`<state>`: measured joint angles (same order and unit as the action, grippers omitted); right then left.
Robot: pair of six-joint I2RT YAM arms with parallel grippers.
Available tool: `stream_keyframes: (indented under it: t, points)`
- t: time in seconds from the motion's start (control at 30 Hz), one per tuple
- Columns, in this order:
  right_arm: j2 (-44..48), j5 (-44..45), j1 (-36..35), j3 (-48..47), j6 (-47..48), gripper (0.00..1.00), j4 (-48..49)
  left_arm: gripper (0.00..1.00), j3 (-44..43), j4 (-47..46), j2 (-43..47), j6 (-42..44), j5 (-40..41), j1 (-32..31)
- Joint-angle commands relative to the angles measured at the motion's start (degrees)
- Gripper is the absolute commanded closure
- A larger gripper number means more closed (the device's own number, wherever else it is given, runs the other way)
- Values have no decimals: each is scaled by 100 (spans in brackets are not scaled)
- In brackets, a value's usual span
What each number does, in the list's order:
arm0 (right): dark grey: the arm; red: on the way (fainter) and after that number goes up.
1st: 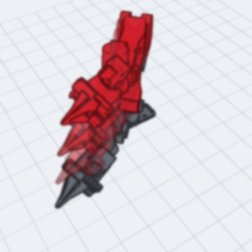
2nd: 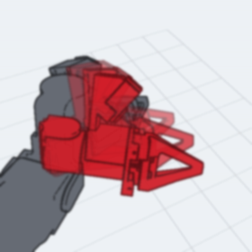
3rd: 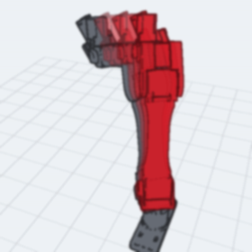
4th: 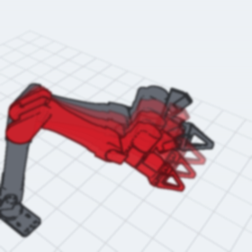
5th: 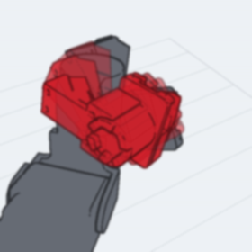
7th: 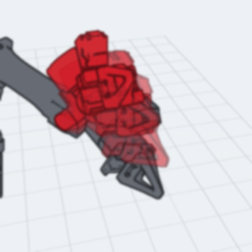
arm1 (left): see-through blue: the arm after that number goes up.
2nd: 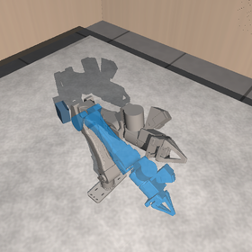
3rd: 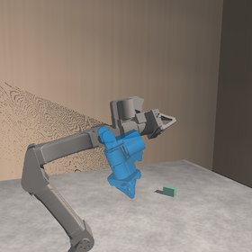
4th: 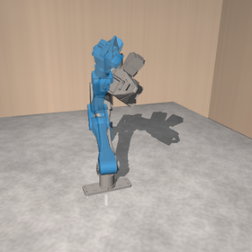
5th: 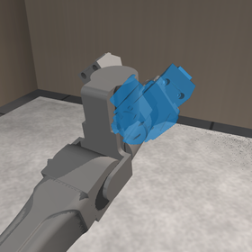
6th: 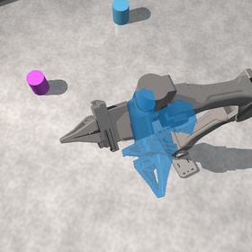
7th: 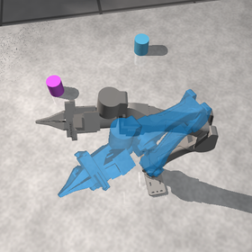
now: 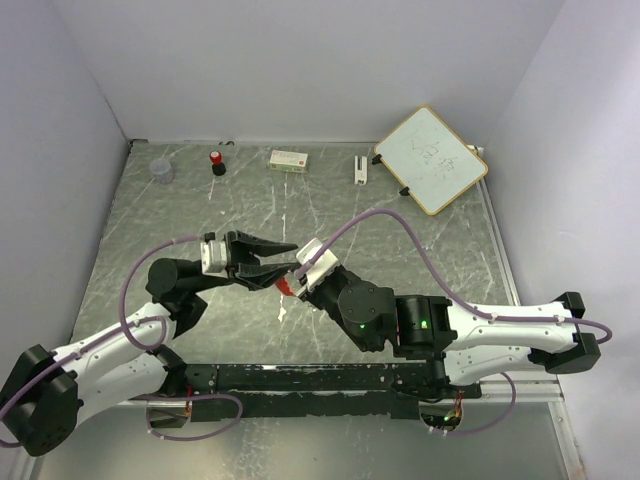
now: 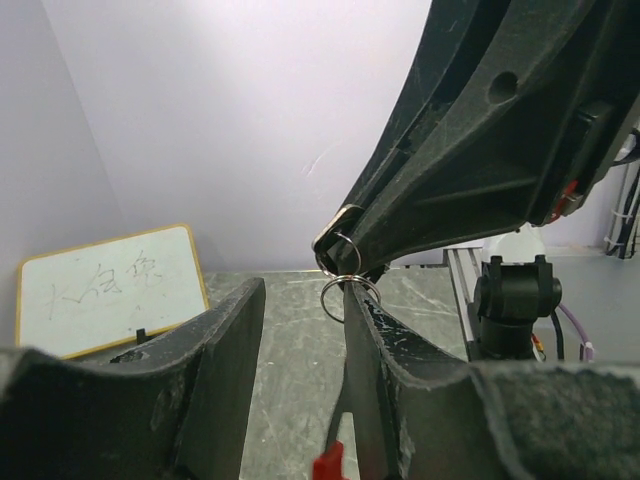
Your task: Remove the keys from the keyring
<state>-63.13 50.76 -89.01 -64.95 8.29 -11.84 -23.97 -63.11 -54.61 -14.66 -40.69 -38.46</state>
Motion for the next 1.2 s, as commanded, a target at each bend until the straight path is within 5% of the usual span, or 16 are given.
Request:
stream_keyframes:
  t: [0.0,0.33,0.87,1.17]
  points:
    - [63,14,-35,-169,74,100,196,52,-216,-520,-49,-241,-333,-27]
    - [45,-30,-32,-149,146,100,322,59,-256,-728,-220,-464,-622,-28]
    - [4,13,-37,-178,104,100,281,93,-262,59,100,-72,-65,-30]
    - [-15,13,-60,-220,23,100,130,93,-269,435,266,46,551,-29]
